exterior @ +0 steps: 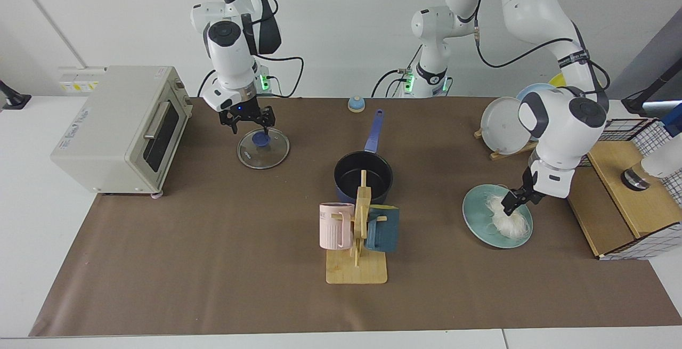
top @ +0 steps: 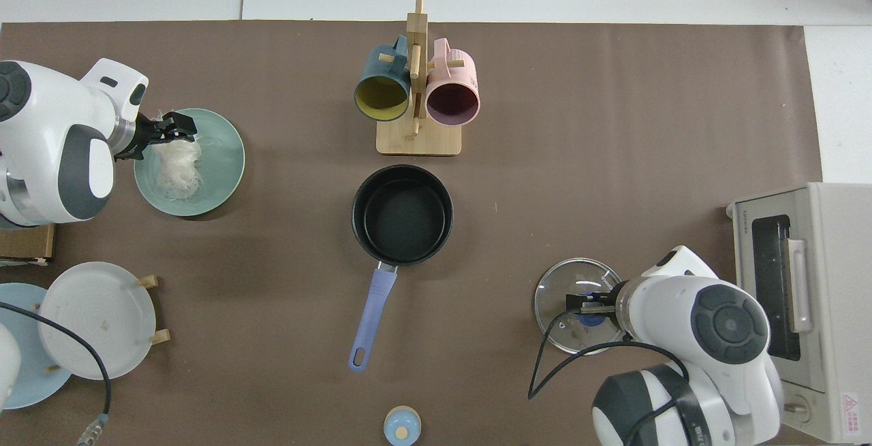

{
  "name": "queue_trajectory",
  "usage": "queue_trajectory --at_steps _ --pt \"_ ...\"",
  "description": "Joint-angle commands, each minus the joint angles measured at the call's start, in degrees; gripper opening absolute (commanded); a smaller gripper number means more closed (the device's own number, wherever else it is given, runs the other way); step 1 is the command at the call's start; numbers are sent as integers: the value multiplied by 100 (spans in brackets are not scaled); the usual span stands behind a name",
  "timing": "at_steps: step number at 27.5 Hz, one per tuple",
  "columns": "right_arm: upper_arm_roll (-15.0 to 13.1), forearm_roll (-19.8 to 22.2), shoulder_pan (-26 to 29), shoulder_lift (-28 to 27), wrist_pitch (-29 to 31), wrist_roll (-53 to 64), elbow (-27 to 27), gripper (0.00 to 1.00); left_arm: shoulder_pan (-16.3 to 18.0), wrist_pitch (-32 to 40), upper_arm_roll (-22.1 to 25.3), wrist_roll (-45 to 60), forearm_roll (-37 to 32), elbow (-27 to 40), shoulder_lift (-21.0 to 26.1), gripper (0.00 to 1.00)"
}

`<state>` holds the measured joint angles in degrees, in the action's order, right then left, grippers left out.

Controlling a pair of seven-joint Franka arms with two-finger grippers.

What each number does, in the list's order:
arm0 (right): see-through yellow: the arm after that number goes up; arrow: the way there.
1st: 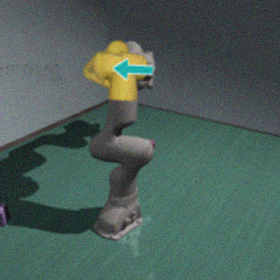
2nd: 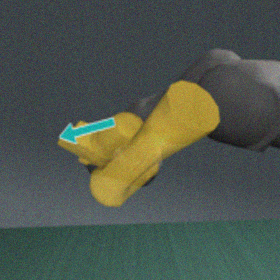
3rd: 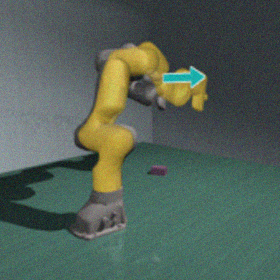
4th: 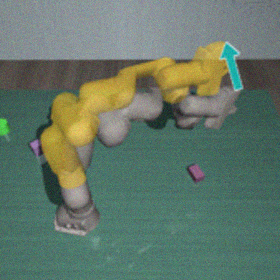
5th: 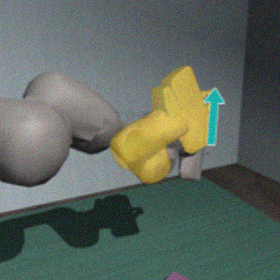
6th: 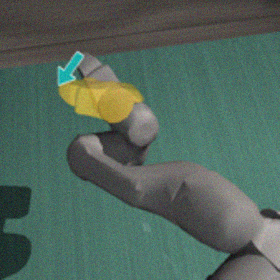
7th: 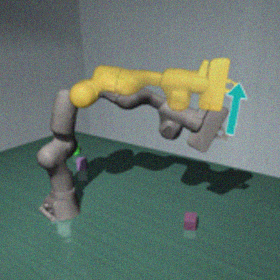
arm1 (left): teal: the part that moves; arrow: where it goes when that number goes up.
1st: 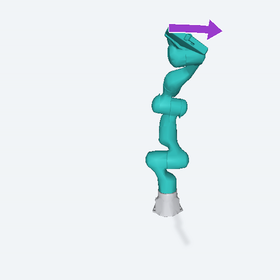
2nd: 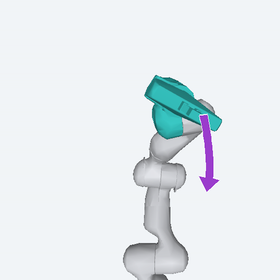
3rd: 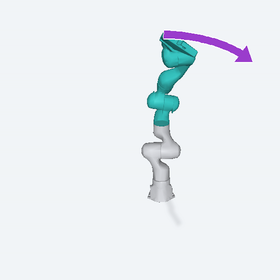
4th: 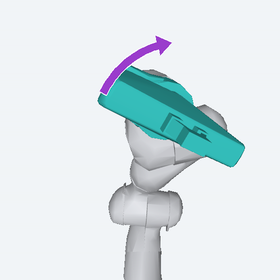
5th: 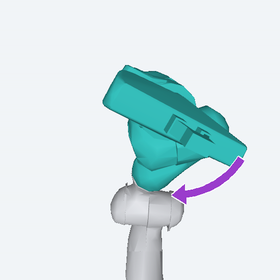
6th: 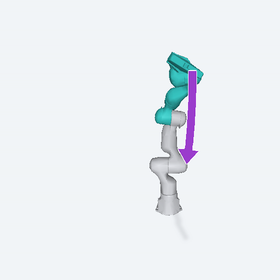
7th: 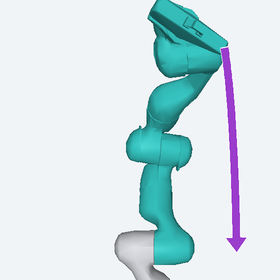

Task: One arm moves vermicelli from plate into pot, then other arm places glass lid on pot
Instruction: 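Grasp the vermicelli with the left gripper while the right gripper reaches the lid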

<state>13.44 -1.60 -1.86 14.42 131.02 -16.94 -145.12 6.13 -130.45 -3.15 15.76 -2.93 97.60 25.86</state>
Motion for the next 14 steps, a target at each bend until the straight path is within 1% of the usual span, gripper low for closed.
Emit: queue_trajectory --at_steps 1,4,5,6,8,9,10,14 --pt "36 98 54 167 468 -152 -456 100 -77 -297 25 41 -128 197 217 95" --pt "36 89 54 132 653 -161 -553 100 -68 -332 25 33 -128 224 217 86" --pt "36 89 54 114 714 -161 -588 100 -68 -332 25 33 -128 224 209 81" --pt "36 89 62 96 793 -169 -631 100 -77 -315 25 50 -137 215 217 71" --pt "36 89 54 18 916 -283 -667 100 -103 -149 16 59 -137 163 209 36" --pt "36 89 54 -18 960 -362 -676 100 -129 9 16 68 -137 67 191 12" --pt "44 89 54 -44 996 -406 -676 100 -147 219 16 68 -137 -73 182 0" --pt "44 89 1 -115 1058 -433 -676 100 -147 985 -36 50 -277 -557 156 0"
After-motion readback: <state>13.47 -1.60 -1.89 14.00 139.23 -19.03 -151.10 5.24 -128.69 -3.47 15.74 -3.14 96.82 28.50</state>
